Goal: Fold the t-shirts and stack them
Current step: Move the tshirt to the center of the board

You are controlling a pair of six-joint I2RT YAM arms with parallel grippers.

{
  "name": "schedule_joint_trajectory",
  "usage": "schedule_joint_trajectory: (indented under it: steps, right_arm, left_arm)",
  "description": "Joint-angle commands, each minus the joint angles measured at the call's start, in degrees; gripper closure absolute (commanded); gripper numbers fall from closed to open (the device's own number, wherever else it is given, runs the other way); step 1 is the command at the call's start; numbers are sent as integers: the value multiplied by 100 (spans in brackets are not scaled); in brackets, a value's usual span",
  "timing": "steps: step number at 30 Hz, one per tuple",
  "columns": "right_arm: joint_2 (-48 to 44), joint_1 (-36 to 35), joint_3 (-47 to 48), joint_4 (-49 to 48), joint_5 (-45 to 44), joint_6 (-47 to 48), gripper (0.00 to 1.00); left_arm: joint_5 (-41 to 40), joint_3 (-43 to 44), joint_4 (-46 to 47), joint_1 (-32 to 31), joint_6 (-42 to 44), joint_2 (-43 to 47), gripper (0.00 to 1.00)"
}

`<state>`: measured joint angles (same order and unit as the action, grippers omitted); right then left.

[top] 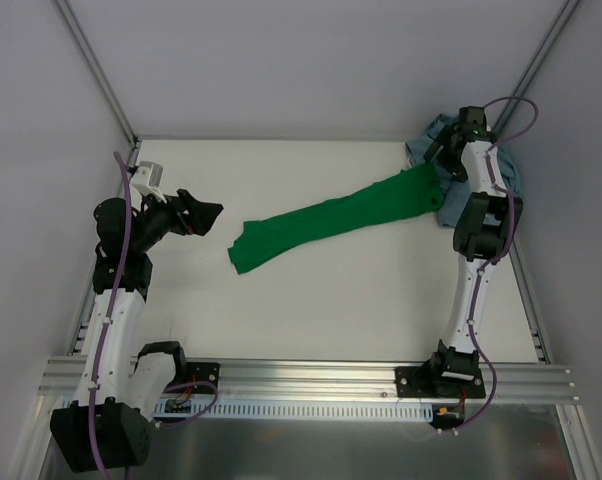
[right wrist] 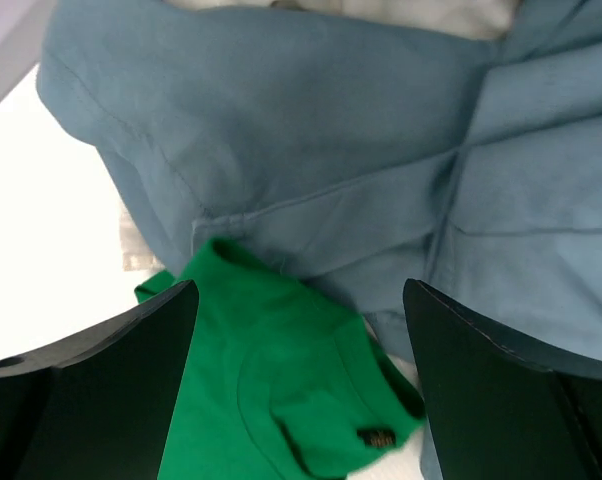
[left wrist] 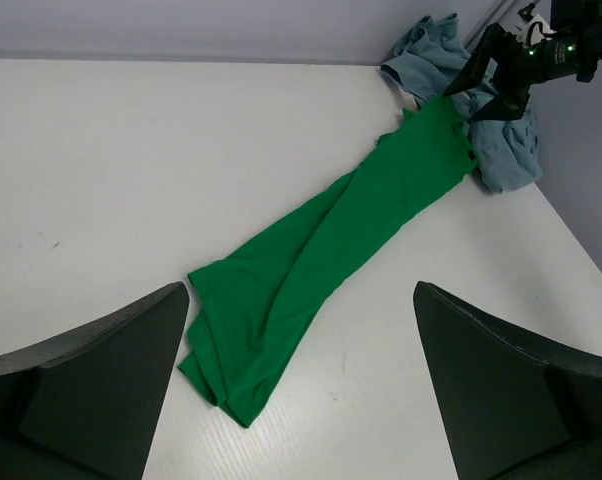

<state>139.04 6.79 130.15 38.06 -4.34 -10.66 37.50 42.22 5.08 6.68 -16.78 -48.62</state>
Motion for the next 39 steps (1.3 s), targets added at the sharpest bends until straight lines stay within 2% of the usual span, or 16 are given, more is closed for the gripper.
schedule_joint_trajectory:
  steps: [1,5,7,8,10,11,12,21,27,28,29,30,32,36,38,39]
  right_arm:
    - [184,7,336,-307,266,-191,11]
    - [360,-2,345,-554,599,-376,12]
    - [448,-2,345,-633,662,-428,19]
    - [474,-11,345,-642,749,-437,45]
    - [483,-19,336,-651,812,-455,74]
    - [457,-28,292,-642,847,-455,94]
    - [405,-54,248,-634,838,-429,99]
    - [-1167,-107,-1675,-1161,522,-253,99]
    - [-1493,-116,-1948,-1028,680,-174,98]
    - [-1581,-125,-2115,-1046,680,-174,88]
    - [-1608,-125,-2168,-1047,628,-182,66]
    - [-1617,-125,-2213,-1047,645,-174,61]
    - [-1591,-125,-2239,-977,689,-174,59]
    - [-1608,-125,-2432,-1037,794,-226,67]
    - [-1600,-125,-2468,-1029,794,-209,94]
    - [-1591,-125,-2468,-986,794,-200,99]
  left_arm:
    - [162,76,116,-61,192,116,1]
    - [153,94,90,-61,227,107,1]
    - [144,102,81,-61,236,107,1]
    - [153,103,81,-61,236,98,1]
    - [144,129,81,-61,236,90,1]
    - [161,120,81,-53,236,81,1]
    - [162,138,81,-52,236,72,1]
    - [223,138,142,-17,166,28,1]
    - [241,120,168,-17,139,46,1]
    - [241,120,160,-17,139,46,1]
    - [232,120,160,-17,139,46,1]
    - [223,111,151,-17,148,46,1]
    - [223,94,142,-17,148,63,1]
    - [206,94,142,-17,148,90,1]
    - [214,102,142,-17,148,81,1]
    - [206,103,142,-17,148,72,1]
